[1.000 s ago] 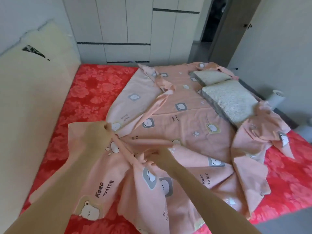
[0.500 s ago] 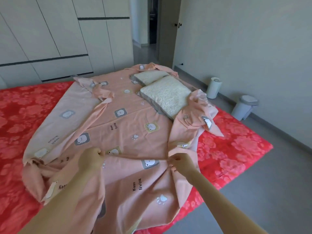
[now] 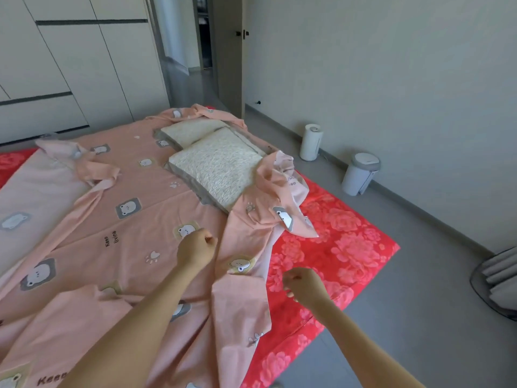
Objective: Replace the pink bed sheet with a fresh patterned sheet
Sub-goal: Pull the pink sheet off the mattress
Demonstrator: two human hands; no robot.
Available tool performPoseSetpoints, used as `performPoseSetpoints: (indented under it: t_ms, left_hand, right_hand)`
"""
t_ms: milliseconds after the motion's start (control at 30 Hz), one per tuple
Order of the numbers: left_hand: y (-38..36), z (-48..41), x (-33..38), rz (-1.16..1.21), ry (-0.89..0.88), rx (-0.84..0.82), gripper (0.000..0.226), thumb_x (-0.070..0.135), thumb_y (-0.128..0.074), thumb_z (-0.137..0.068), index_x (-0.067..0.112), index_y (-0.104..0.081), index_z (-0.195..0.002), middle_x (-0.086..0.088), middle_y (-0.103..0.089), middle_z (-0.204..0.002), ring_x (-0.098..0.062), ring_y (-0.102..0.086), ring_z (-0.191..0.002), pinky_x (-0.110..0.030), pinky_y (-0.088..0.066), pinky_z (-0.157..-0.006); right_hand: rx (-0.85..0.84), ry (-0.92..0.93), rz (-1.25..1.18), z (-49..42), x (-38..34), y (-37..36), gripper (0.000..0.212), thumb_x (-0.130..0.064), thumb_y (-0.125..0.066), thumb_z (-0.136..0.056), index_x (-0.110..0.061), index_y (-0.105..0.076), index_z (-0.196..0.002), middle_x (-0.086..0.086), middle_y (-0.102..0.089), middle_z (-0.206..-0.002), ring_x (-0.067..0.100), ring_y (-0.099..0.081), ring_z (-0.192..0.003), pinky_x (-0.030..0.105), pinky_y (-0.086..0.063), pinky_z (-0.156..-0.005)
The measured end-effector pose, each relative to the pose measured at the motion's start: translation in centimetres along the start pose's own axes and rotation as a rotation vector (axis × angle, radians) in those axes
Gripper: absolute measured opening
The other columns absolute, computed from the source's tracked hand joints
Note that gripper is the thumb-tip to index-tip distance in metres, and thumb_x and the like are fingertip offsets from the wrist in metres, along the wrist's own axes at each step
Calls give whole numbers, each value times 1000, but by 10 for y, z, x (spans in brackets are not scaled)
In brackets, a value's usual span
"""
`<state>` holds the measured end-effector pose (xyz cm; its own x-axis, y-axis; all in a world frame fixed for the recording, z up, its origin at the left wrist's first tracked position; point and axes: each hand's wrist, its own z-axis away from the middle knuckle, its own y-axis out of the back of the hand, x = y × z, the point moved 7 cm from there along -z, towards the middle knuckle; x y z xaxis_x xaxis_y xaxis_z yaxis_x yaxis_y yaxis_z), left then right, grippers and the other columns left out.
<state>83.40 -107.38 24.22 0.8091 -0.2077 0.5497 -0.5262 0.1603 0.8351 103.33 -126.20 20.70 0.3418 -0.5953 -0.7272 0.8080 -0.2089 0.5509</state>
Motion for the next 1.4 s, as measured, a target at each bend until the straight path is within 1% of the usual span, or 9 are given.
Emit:
performPoseSetpoints:
  t_ms: [233, 367, 500, 767, 1000, 1100, 1200, 1300, 1400]
  left_hand:
    - [-100, -112, 48, 107, 82, -96, 27, 26, -57, -90, 2, -66, -95, -14, -69, -95, -32, -62, -93, -32, -42, -72]
    - [-138, -140, 63, 131, 128, -179, 31, 32, -54, -92, 3, -63, -99, -11, -68, -97, -29, -61, -95, -28, -37, -68]
    - [-173, -174, 78, 128, 209, -180, 32, 31, -52, -93, 4, -61, -108, -8, -67, -109, -27, -60, -104, -29, -42, -82]
    - [-228, -247, 74, 158, 470, -38, 31, 30, -52, -94, 4, -61, -108, -8, -65, -113, -26, -58, -108, -29, -39, -85]
    - [-270, -315, 52, 113, 594, 107, 33, 31, -55, -92, 2, -57, -109, -12, -62, -111, -30, -56, -105, -34, -38, -87]
    - [-284, -342, 33, 41, 610, 113, 38, 34, -53, -94, 2, -58, -114, -11, -62, -115, -30, -55, -110, -34, -38, -91]
    - [-297, -371, 10, 15, 649, 114, 43, 37, -52, -94, 1, -57, -116, -14, -62, -117, -32, -54, -112, -35, -38, -91]
    - [-304, -396, -6, -20, 715, 73, 53, 44, -49, -93, -1, -51, -122, -16, -60, -116, -34, -54, -110, -36, -41, -88]
    - [-319, -412, -21, 45, 856, -11, 58, 51, -51, -91, -3, -49, -111, -8, -52, -76, -26, -54, -75, -34, -41, -73]
  right_hand:
    - [-17, -45, 159, -132, 8, 58, 11, -23, -55, -89, -25, -65, -93, 0, -70, -99, 20, -66, -91, 30, -52, -80]
    - [16, -73, 189, -193, 10, 85, 33, -32, -54, -91, -17, -61, -119, 1, -67, -113, 21, -64, -97, 29, -48, -80]
    - [23, -97, 218, -274, 11, 109, 41, -39, -54, -92, -16, -55, -126, 0, -61, -123, 20, -60, -106, 28, -45, -86]
    - [14, -37, 266, -450, 6, 120, 76, -61, -53, -85, -13, -35, -140, 4, -61, -116, 27, -56, -114, 35, -45, -88]
    - [52, 122, 534, -590, -22, 67, 100, -65, -59, -76, -21, -8, -150, 9, -38, -145, 30, -42, -127, 43, -30, -106]
    - [22, 194, 566, -624, -30, 41, 92, -37, -56, -82, -32, 8, -149, 8, -46, -133, 29, -51, -116, 42, -36, -95]
    - [-11, 240, 584, -628, -7, 45, 77, -10, -49, -83, -29, -11, -148, 1, -59, -110, 30, -60, -95, 35, -44, -75]
    - [-99, 177, 924, -597, 50, 76, 39, -17, -44, -86, -20, -40, -125, -1, -63, -107, 25, -63, -97, 29, -41, -69]
    - [-347, -24, 1086, -567, 104, 110, 40, -30, -33, -95, -24, -39, -134, -8, -59, -92, 12, -61, -88, 24, -38, -68]
